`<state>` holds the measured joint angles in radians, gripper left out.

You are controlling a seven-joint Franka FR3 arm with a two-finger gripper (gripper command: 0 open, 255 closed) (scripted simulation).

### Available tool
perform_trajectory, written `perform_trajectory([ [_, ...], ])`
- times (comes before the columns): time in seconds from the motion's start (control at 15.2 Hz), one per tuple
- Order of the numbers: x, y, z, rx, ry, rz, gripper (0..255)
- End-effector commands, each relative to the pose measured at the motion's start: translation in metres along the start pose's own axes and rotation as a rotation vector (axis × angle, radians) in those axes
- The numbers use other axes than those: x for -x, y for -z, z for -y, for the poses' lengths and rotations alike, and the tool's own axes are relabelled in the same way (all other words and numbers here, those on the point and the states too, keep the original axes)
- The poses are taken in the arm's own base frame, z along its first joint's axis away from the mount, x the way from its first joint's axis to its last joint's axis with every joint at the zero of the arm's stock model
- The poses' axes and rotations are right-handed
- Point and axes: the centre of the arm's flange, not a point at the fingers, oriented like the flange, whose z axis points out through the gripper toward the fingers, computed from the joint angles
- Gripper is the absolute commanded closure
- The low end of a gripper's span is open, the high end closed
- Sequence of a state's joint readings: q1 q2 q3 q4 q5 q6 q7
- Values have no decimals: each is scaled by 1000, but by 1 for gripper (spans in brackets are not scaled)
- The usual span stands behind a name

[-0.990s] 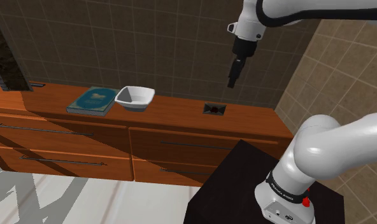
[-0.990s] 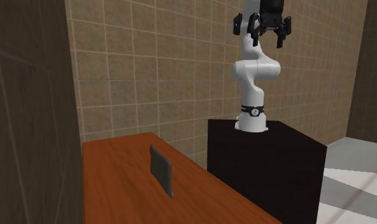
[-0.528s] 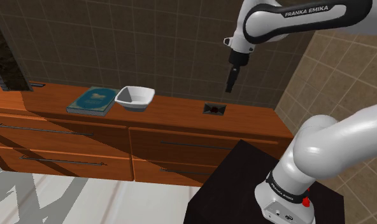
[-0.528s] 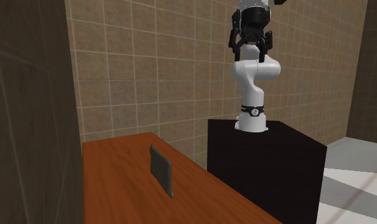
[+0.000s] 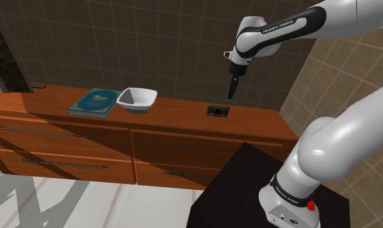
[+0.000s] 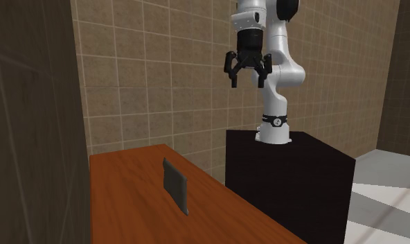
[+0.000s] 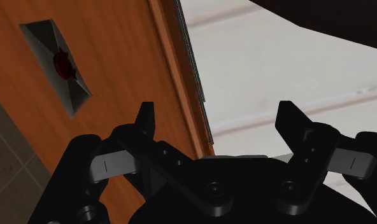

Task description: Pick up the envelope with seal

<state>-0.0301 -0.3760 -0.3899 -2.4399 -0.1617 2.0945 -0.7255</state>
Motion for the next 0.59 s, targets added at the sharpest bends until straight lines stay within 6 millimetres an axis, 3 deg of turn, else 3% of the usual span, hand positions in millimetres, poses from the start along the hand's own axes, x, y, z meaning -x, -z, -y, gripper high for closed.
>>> perform_trajectory([
  [0.0,-3,-18,-20,-3,24,2,0],
  [0.53,-17,-86,-104,-21,111,8,0],
])
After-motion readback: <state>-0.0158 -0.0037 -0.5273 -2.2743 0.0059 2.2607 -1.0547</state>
